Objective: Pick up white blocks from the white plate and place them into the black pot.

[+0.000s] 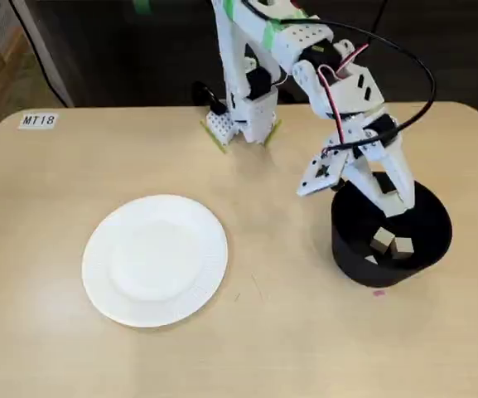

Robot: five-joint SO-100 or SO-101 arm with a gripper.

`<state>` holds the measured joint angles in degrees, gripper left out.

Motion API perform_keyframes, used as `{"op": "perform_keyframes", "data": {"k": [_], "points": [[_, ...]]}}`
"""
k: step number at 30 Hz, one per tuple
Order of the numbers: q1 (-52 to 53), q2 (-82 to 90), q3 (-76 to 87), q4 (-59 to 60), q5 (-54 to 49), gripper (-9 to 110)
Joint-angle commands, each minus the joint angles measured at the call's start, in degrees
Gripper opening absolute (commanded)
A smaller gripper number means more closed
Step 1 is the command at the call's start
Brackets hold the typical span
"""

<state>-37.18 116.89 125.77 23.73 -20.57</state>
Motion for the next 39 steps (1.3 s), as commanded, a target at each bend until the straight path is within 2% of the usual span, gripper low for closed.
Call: {"op": "perform_keyframes", "data": {"k": [1,6,9,11,14,15,19,23,26,28,32,39], "points": [[-0.79,-0.35,-0.26,-0.79,0.0,2],[-0.44,-0.79,0.09,-0.44,-0.44,27],[0.35,-0.79,0.09,-0.53,-0.53,30],[0.88,-0.62,0.0,-0.79,-0.26,25],[1.93,0.0,-1.05,-0.62,1.67,1],[2.64,0.62,-1.85,0.26,2.11,-2],[8.53,6.24,-10.11,11.34,1.58,-2],[18.19,8.61,-29.44,30.23,3.16,-2],[26.46,9.32,-44.65,44.03,7.82,-2],[31.9,13.18,-47.99,50.19,12.04,-2],[37.88,27.69,-38.76,57.04,14.59,-2],[35.24,55.11,-6.06,53.53,16.44,-2]]}}
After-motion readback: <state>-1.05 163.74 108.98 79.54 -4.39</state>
